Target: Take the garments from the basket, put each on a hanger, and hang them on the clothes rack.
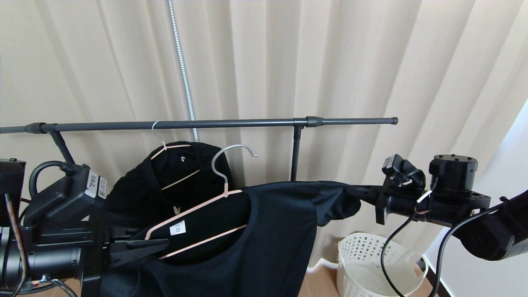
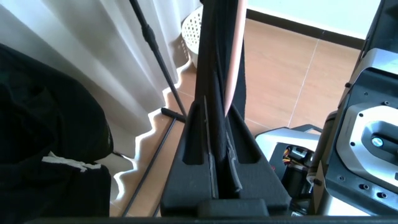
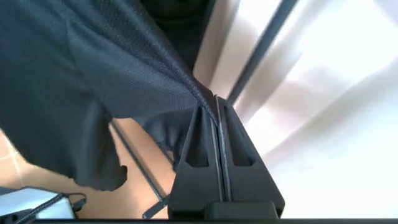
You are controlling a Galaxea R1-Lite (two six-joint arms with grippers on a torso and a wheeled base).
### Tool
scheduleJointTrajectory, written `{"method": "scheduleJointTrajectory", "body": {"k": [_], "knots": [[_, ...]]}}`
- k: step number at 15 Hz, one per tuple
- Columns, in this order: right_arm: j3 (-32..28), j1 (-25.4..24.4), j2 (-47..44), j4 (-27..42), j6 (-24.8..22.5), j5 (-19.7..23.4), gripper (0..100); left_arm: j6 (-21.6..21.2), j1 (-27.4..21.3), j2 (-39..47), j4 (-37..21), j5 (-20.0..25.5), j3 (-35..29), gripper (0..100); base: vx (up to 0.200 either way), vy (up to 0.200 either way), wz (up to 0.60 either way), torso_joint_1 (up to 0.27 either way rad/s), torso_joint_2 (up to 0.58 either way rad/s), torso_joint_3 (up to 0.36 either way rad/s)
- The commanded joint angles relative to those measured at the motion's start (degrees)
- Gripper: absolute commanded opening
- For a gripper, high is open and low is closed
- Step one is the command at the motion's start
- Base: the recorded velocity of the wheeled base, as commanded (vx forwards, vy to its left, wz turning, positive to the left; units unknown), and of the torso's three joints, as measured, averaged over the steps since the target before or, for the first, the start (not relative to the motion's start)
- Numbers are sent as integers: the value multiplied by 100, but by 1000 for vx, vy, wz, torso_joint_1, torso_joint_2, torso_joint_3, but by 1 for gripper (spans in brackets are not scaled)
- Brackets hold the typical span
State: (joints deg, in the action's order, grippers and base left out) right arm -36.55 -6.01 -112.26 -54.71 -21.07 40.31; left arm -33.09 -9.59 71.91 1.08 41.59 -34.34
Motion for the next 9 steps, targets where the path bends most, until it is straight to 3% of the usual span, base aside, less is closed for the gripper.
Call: {"method": "scheduleJointTrajectory", "body": {"k": [1,9], "knots": [[-160,232,-41,13,50,3,0,4,28,-125,-3,-2,33,0,0,0,0,0,0,0],[-432,539,-314,31,226,3,0,13,274,-265,-3,15,50,0,0,0,0,0,0,0]]}}
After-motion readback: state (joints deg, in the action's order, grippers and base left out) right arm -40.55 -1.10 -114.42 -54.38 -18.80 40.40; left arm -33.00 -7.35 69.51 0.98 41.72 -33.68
